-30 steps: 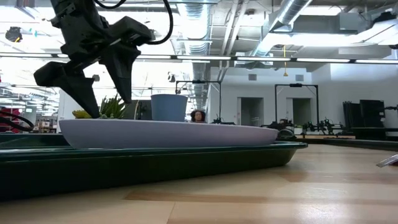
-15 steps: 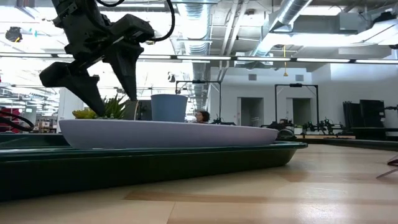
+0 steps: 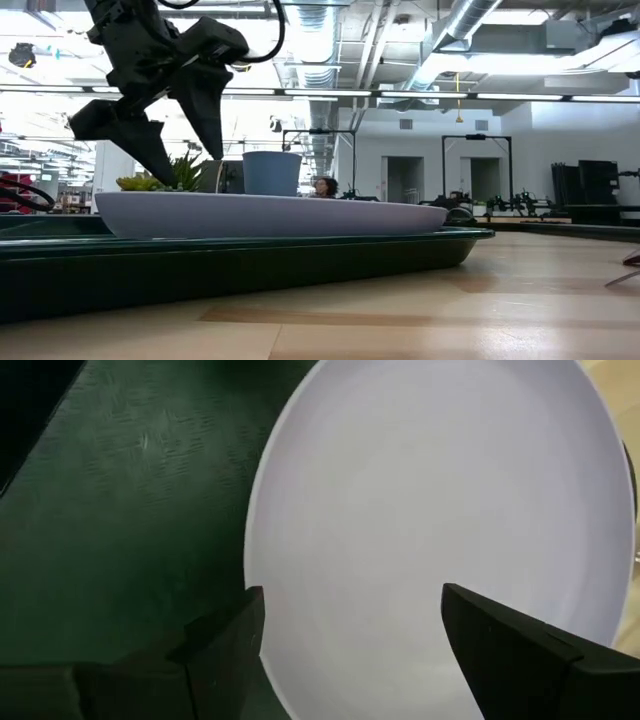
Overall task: Pick and place plate/cup/fork/spoon on tray
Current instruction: Put the orange fork on the black serving tray to the left of the purple plate
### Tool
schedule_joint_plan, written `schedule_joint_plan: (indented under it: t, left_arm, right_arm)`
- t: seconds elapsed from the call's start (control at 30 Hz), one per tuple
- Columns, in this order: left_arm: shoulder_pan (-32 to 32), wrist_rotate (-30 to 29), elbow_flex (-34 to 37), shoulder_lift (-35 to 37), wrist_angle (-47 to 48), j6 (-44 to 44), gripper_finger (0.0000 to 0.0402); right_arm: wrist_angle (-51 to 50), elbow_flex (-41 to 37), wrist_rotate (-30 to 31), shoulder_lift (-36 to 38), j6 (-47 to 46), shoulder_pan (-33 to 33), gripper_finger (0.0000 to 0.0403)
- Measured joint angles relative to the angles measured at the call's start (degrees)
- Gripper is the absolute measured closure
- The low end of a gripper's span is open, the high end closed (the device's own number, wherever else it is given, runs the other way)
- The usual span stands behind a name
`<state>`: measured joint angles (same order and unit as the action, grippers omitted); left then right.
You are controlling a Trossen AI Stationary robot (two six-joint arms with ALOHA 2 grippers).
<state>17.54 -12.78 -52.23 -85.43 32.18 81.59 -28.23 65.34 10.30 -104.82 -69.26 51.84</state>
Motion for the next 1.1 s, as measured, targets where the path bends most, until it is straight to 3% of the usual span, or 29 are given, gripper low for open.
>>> schedule_joint_plan:
  t: [0.33,0.73,0.83,1.0,1.1]
  left_arm:
    - [0.02,0.19,0.0,0.02,-0.75,-3.25,0.0113]
    - [0.02,-0.23,0.02,0.02,-1.3,-4.46,0.0113]
    - [0.02,-0.52,0.02,0.02,-1.42,-4.46,0.0113]
    - [0.02,-0.72,0.02,0.02,-2.11,-4.46,0.0113]
    - [0.02,-0.74,0.02,0.02,-2.23,-4.46,0.0113]
  right_arm:
    - [-9.28,4.56,0.39,-4.53,-3.67,-1.75,0.0235]
    - [-8.6,4.72,0.3,-6.74,-7.04,-3.13,0.024]
    - [-8.89,4.72,-0.09,-6.75,-7.47,-3.63,0.0276]
    - [-9.68,4.74,-1.79,-6.68,-7.46,-4.46,0.038]
    - [-10.11,4.77,-2.34,-6.68,-8.31,-5.08,0.0383]
